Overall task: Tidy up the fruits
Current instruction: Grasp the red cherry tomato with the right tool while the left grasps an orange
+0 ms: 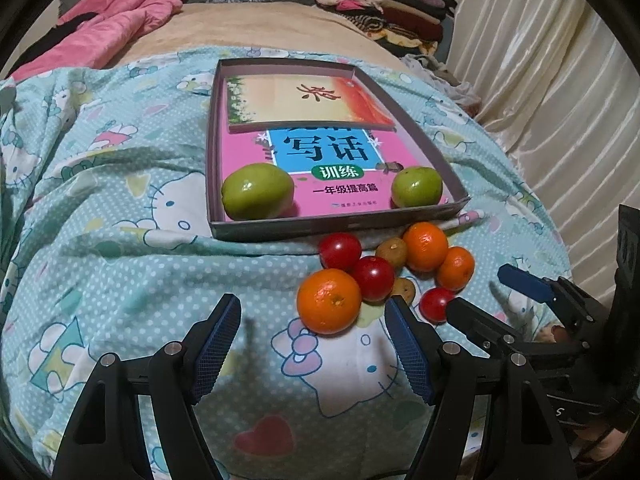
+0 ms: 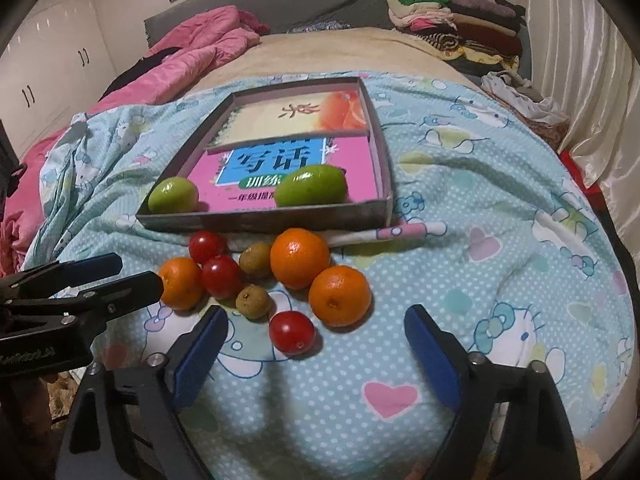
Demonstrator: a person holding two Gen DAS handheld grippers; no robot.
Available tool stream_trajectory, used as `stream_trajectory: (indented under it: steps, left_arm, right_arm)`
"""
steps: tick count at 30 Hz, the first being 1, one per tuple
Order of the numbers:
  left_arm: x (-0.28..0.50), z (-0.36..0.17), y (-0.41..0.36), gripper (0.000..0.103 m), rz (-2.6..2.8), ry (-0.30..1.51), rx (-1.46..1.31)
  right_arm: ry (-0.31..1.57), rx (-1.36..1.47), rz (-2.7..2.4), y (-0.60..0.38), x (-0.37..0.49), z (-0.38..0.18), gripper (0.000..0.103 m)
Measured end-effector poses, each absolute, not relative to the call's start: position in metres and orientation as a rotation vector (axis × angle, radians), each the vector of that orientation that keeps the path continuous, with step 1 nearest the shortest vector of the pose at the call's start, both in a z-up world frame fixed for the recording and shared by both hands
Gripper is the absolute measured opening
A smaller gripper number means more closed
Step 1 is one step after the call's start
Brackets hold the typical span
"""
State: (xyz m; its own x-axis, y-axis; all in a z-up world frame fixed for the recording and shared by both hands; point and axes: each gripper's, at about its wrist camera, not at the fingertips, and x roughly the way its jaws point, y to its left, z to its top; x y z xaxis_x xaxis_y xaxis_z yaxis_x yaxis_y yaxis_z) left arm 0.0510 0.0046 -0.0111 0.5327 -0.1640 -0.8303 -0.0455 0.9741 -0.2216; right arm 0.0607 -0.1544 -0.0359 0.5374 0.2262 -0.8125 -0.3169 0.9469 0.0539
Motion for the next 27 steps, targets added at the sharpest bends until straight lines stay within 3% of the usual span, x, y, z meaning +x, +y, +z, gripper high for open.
stream_trajectory:
  steps: [13,16,27]
  left_arm:
    - [0.057,-0.023,0.002,0.076,-0.095,1.056,-0.234]
    - [0.059,-0.025,0.001,0.068,-0.106,1.068,-0.238]
    - [0.066,-0.03,-0.005,0.055,-0.125,1.07,-0.213]
  right_arm:
    - [1.038,-0.129,0.389,-0.143,0.062,-0.053,0.055]
    - [1.063,-0.13,0.408,-0.14,0.063,-0.059,0.045]
    - [1.1,-0.097,0.433,-0.139,0.07,-0.07,0.038]
